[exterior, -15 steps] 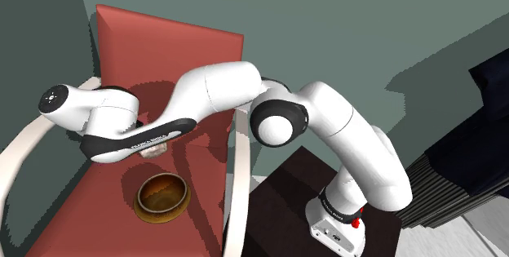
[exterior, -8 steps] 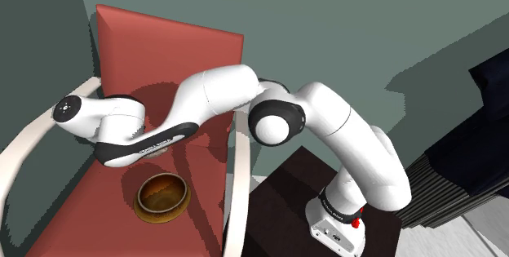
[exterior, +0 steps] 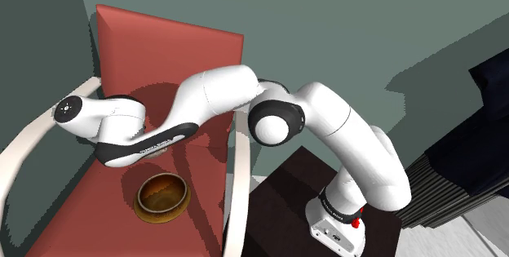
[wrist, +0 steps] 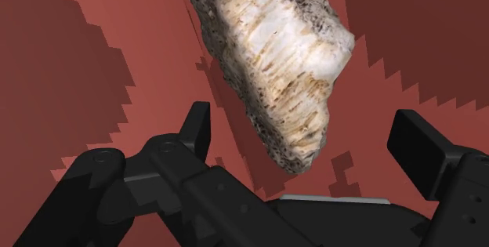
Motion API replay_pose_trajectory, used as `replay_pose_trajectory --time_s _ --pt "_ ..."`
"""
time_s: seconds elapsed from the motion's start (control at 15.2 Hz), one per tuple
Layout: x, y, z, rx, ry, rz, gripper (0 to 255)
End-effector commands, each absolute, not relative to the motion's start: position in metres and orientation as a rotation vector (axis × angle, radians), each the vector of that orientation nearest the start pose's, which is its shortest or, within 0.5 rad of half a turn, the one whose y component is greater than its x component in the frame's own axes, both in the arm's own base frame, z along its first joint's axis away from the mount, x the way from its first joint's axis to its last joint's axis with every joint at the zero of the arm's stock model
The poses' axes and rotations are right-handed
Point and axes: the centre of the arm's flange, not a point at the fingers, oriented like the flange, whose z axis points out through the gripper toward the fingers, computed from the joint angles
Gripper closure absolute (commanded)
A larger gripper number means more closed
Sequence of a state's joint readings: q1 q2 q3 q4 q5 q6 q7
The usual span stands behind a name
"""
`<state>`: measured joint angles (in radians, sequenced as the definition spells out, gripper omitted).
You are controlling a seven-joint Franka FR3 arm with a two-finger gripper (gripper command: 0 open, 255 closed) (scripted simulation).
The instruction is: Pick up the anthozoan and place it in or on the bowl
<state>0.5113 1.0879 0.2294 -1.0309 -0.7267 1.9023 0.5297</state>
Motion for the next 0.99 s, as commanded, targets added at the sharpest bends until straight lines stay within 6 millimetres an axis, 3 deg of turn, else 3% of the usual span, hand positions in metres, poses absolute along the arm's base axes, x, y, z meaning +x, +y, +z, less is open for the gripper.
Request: replay_pose_trajectory --time_s 0.0,0.59,0.92 --pt "0.631 0.43 0.171 -3.529 -0.748 -0.207 255" --pt "0.631 0.43 0.171 -3.529 -0.748 -0.208 255" --pt "0.631 0.43 0.198 -3.529 -0.748 -0.208 255"
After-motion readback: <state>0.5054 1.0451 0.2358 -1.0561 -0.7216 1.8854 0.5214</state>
